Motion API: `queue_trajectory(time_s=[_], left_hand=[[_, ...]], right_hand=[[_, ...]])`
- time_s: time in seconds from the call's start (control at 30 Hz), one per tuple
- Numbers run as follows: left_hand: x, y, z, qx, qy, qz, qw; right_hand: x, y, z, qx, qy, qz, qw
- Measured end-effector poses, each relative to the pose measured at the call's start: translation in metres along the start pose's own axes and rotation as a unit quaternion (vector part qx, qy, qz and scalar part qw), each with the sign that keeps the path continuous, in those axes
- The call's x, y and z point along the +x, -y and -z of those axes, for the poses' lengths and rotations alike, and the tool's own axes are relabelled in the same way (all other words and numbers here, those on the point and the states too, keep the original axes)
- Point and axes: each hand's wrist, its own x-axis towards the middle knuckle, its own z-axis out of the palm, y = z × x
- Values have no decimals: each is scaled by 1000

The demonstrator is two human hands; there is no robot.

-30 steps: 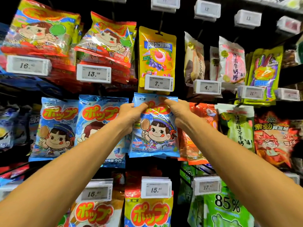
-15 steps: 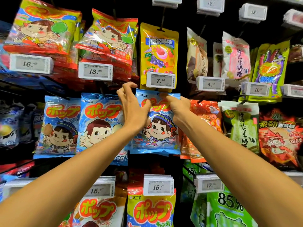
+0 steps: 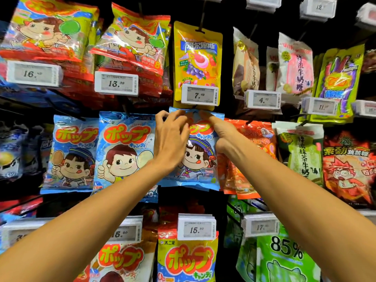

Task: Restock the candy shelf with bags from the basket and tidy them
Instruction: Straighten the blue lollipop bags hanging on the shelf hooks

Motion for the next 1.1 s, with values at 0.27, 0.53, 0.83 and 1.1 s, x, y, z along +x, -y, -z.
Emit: queue_trajectory(time_s=[0.27,0.53,0.83,1.1], left_hand=[[5,-6,8,75,68,-1,995],[8,5,0,162,137,-11,977],[-13,10,-14,217,175,7,960],[-32,13,1,191,199,20,961]], right_hand=[[9,-1,-4,2,-21,19,1000],[27,-17,-6,-50,-69,71,994],[40,-36,5,-169,-181,204,947],[26,-46,20,-307,-214,264,889]])
